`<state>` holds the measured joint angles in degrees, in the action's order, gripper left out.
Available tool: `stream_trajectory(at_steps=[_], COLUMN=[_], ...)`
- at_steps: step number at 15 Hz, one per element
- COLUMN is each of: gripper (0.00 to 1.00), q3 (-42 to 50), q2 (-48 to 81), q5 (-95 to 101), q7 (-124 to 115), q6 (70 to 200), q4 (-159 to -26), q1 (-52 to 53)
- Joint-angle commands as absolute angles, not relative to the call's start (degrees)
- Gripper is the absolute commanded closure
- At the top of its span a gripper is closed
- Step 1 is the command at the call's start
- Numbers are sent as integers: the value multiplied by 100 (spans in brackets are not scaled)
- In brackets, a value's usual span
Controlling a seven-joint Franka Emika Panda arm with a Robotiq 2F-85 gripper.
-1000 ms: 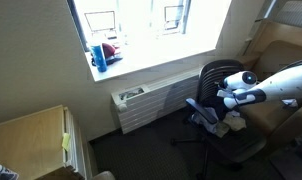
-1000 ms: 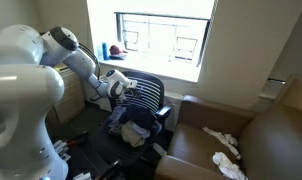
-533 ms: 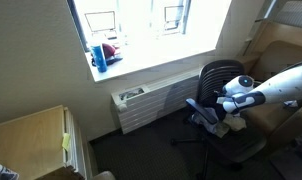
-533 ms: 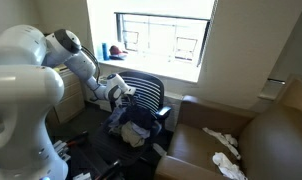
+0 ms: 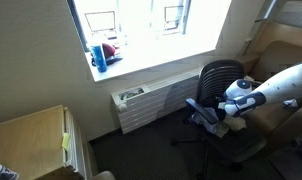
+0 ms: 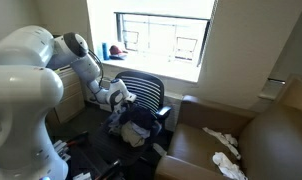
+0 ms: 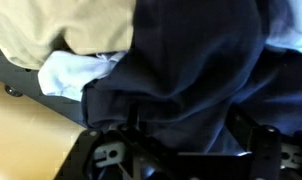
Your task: Pick up the blue shirt from the black chair and hang it on the armrest of the brown chair
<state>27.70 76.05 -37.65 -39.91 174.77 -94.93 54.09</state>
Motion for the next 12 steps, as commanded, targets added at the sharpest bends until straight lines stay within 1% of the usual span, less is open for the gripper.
stream_trajectory(at_steps=[1, 2, 5, 7, 12], gripper=[0, 23, 44, 57, 92], q3=[2573, 2519, 2331, 2388, 3063], q2=[7536, 7543, 7601, 7686, 7929], q5=[-3224, -3089, -2783, -2630, -2305], q7=[-4349, -4432, -4732, -4939, -5248], q6=[17559, 17573, 17685, 17746, 17900], q4=[-9531, -9524, -9487, -9485, -9574], q1=[5189, 5135, 4970, 5032, 5581])
